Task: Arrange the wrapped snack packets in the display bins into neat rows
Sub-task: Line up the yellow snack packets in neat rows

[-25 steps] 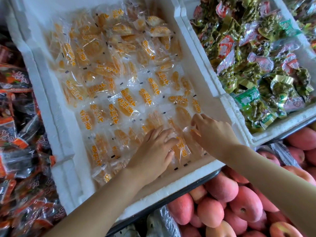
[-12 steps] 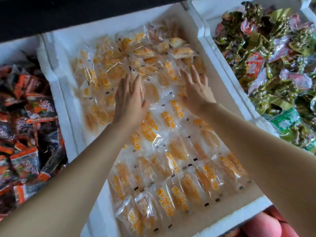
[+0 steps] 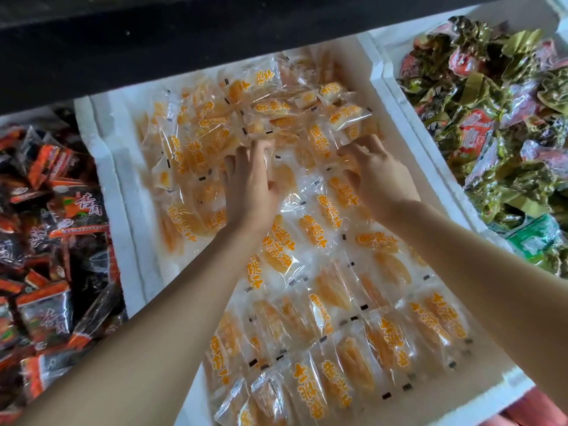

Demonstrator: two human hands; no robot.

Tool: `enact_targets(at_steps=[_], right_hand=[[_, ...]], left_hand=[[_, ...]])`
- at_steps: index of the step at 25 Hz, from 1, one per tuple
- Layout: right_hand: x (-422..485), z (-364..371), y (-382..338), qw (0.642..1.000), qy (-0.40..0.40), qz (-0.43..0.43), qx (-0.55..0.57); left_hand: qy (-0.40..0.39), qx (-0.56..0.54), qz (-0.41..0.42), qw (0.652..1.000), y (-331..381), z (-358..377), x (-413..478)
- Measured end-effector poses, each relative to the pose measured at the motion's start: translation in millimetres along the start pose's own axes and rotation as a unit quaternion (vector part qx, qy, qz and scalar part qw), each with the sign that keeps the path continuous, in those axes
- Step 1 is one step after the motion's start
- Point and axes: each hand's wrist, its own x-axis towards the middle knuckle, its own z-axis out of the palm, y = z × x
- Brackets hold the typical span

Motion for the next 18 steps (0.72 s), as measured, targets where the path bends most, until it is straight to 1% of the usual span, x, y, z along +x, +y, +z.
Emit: enact_targets(at_steps=[3,6,7,8,9,10,12,13,14,15,18], right_hand=[[-13.1,-16.6,2.7,0.996,0.032,-0.068,0.047],[-35.8,-31.2,-7.3,0.987,0.056,-0.08,0.127],[-45.9,-35.1,-13.3,0.983,0.067,-0.084,0.147],[-56.8,-38.6,-20.4,0.98,0.073,-0.095,0.161],[-67.3,-40.4,-27.4,0.976,0.072,-0.113,0.17],[-77.9,-41.3,-34.1,0.974,0.064,-0.133,0.173],[-96.6,-39.8,-42.0,0.971,0.043,-0.161,0.171],[-104.5,-38.5,-42.6,0.97,0.033,-0.167,0.171],[-111.1,-37.6,-41.4,0.97,0.024,-0.171,0.173],[-117.1,-37.3,-38.9,0.969,0.014,-0.174,0.177],[-130.8,-38.4,-28.8,0.962,-0.013,-0.202,0.184]], left_hand=[[-0.004,-0.11,0.007,0.994,9.9,-8.7,-14.2],[0.014,-0.174,0.005,0.985,16.1,-16.0,-29.3],[0.021,-0.188,-0.014,0.982,18.1,-15.7,-35.9],[0.013,-0.211,-0.054,0.976,20.3,-15.1,-43.9],[-0.014,-0.25,-0.11,0.962,24.0,-14.8,-52.9],[-0.051,-0.298,-0.169,0.938,28.1,-15.6,-63.4],[-0.119,-0.409,-0.258,0.867,35.5,-18.1,-83.6],[-0.141,-0.46,-0.288,0.828,37.9,-20.0,-92.3],[-0.156,-0.493,-0.306,0.8,40.0,-22.5,-99.6],[-0.166,-0.513,-0.321,0.779,40.4,-25.1,-105.6],[-0.18,-0.537,-0.353,0.745,37.5,-31.5,-118.9]])
